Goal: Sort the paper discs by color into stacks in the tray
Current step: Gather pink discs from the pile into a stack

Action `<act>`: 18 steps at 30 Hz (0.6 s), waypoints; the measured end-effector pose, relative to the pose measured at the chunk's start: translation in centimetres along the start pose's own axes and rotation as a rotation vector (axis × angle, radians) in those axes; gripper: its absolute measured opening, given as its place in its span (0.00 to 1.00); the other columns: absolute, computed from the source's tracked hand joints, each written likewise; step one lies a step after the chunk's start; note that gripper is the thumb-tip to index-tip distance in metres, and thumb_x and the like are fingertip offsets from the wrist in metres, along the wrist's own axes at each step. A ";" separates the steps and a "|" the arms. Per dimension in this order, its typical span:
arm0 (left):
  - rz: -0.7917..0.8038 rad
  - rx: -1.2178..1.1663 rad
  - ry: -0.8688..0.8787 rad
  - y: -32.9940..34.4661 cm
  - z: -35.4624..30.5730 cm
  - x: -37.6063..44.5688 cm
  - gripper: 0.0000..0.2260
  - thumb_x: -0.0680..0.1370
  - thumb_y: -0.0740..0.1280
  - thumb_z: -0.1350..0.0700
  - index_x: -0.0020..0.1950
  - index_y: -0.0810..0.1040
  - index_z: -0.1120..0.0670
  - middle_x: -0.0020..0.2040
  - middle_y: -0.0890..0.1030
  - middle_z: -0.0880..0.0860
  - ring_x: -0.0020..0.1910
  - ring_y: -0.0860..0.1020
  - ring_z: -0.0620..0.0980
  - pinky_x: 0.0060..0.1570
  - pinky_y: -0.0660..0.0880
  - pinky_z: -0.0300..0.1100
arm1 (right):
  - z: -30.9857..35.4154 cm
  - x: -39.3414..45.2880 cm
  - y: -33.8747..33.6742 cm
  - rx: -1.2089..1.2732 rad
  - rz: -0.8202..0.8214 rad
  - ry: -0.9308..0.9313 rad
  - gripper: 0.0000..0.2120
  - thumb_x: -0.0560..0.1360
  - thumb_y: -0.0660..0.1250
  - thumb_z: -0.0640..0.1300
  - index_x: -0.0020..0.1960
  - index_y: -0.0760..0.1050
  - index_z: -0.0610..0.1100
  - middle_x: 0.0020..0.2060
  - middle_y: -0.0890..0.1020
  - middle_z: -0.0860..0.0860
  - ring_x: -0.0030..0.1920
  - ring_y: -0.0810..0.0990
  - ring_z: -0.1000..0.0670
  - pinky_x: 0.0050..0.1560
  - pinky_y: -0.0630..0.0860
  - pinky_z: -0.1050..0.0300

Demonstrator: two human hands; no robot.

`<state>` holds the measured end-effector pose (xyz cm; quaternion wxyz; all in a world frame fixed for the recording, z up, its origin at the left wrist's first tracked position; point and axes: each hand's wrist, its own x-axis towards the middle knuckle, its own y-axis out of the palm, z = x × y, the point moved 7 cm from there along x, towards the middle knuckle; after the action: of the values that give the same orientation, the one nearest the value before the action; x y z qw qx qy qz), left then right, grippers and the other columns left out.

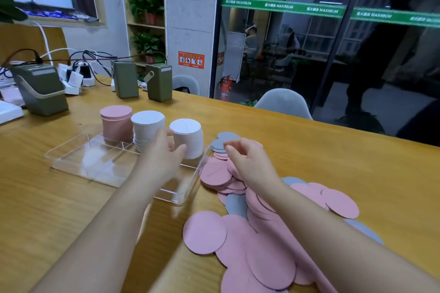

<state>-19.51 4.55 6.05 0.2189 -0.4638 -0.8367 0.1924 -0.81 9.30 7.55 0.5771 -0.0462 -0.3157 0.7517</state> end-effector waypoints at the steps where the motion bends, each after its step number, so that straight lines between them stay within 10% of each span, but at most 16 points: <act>1: -0.028 0.018 0.025 -0.3 -0.2 -0.5 0.17 0.78 0.65 0.54 0.66 0.68 0.54 0.51 0.77 0.49 0.47 0.73 0.49 0.43 0.65 0.42 | -0.1 -1.1 -0.7 -0.033 -0.002 -0.036 0.09 0.78 0.62 0.43 0.54 0.78 0.45 0.45 0.77 0.60 0.46 0.75 0.61 0.48 0.70 0.70; 5: 0.038 -0.022 0.240 0.0 -2.3 -3.4 0.08 0.75 0.69 0.56 0.53 0.75 0.50 0.42 0.76 0.48 0.37 0.74 0.41 0.38 0.68 0.36 | -0.4 -5.4 -2.8 -0.164 0.047 -0.177 0.05 0.76 0.65 0.41 0.47 0.77 0.51 0.39 0.76 0.63 0.41 0.72 0.65 0.41 0.67 0.71; 9: 0.426 -0.002 0.360 3.1 -3.2 -7.8 0.11 0.72 0.72 0.53 0.49 0.75 0.40 0.46 0.78 0.42 0.40 0.74 0.34 0.40 0.71 0.31 | -1.5 -9.1 -4.1 -0.287 0.168 -0.234 0.03 0.76 0.67 0.43 0.48 0.79 0.49 0.40 0.77 0.59 0.44 0.71 0.61 0.44 0.65 0.72; 14: 0.771 0.274 0.268 5.7 -1.2 -11.3 0.40 0.64 0.73 0.36 0.71 0.56 0.34 0.71 0.58 0.37 0.71 0.58 0.37 0.68 0.59 0.36 | -2.4 -12.5 -4.4 -0.361 0.299 -0.190 0.10 0.74 0.68 0.49 0.55 0.77 0.53 0.51 0.75 0.58 0.51 0.70 0.65 0.47 0.66 0.75; 18: 0.800 0.458 0.254 6.9 -0.9 -13.1 0.56 0.59 0.67 0.28 0.76 0.38 0.41 0.77 0.44 0.43 0.76 0.42 0.46 0.75 0.45 0.48 | -3.0 -14.1 -4.3 -0.404 0.329 -0.128 0.22 0.72 0.69 0.55 0.65 0.71 0.53 0.53 0.70 0.61 0.52 0.69 0.65 0.51 0.64 0.76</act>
<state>-8.04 -3.21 0.76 0.3249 -0.7092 -0.4951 0.3826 8.78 -1.50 3.28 0.4050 -0.1635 -0.4833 0.7587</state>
